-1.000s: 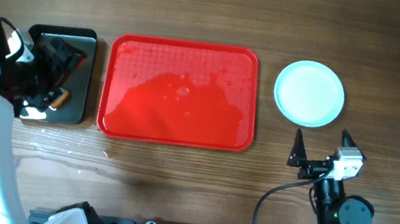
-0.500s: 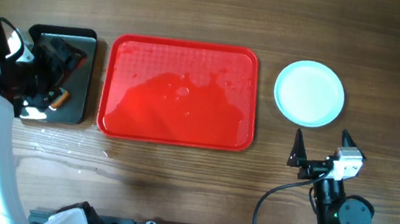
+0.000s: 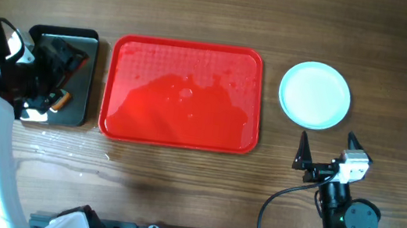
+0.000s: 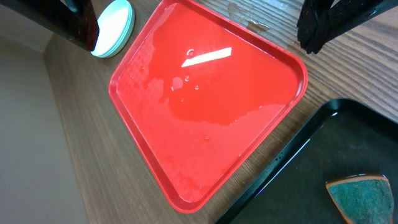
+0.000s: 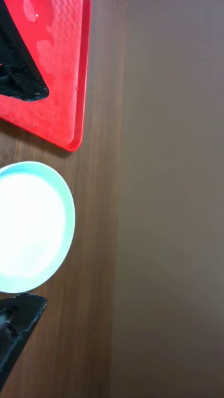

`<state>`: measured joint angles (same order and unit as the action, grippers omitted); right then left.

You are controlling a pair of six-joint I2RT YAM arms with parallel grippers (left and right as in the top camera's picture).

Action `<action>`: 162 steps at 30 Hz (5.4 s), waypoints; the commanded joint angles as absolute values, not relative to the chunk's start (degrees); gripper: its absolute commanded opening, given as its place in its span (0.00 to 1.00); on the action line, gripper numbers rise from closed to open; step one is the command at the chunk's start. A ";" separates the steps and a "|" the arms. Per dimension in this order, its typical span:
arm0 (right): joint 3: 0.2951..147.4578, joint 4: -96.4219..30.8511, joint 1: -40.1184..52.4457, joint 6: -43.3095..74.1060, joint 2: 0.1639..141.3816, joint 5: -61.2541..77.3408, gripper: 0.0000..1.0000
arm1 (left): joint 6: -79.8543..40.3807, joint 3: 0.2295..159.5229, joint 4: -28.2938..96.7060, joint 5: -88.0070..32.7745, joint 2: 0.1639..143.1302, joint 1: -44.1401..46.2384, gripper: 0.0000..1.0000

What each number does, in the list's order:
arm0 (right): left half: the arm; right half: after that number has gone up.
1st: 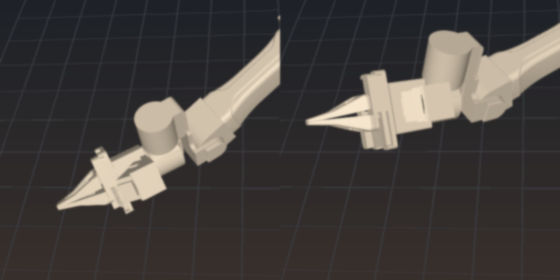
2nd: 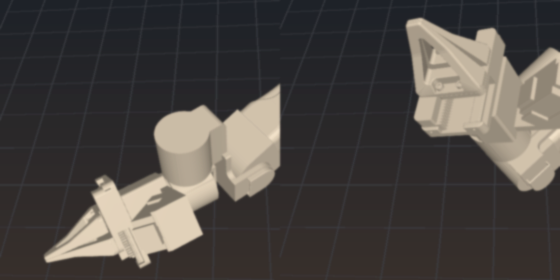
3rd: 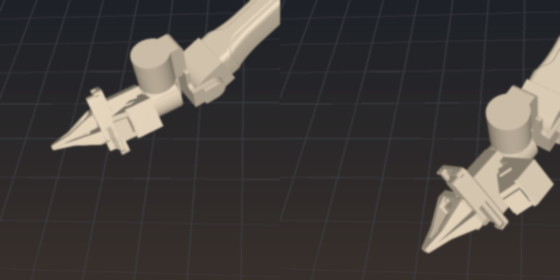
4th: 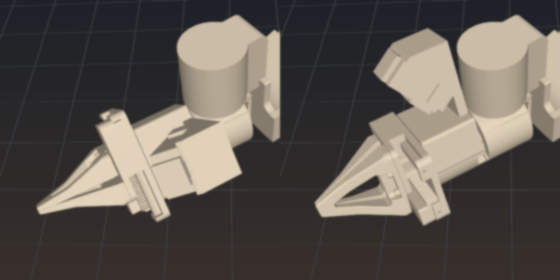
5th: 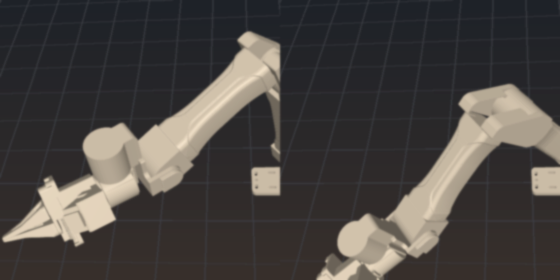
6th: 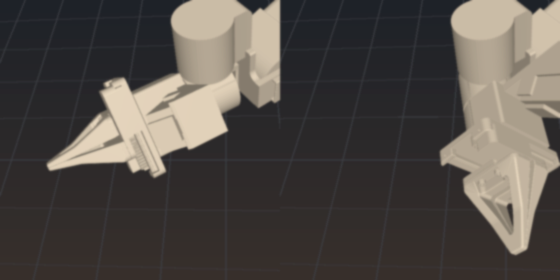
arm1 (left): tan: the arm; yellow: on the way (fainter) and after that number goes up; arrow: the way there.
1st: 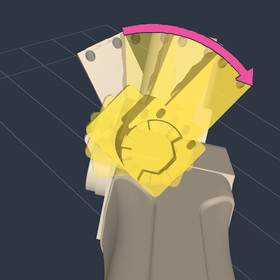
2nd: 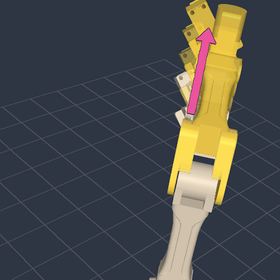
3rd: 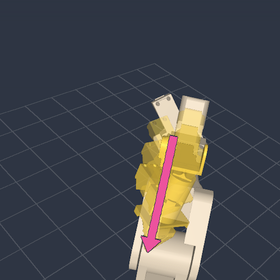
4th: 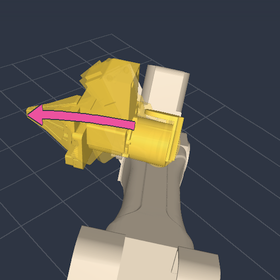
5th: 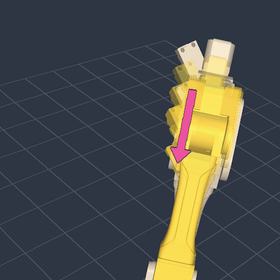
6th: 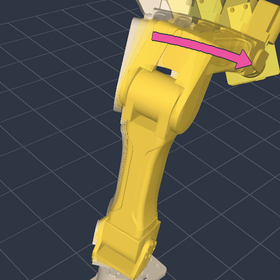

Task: Clean dirty plates on tray and stack at the side

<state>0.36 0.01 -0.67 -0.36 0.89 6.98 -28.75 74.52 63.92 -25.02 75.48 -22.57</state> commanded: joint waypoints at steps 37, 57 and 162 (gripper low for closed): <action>0.30 0.27 -1.04 -1.48 0.21 6.00 1.00 | -13.96 16.93 17.52 -16.05 14.57 1.76 1.00; 0.30 0.25 -1.04 -1.50 0.21 6.00 1.00 | -15.42 0.32 -8.21 -11.79 1.39 2.00 1.00; 0.30 0.25 -1.04 -1.50 0.21 6.00 1.00 | 2.76 0.34 4.38 -0.97 0.16 4.23 1.00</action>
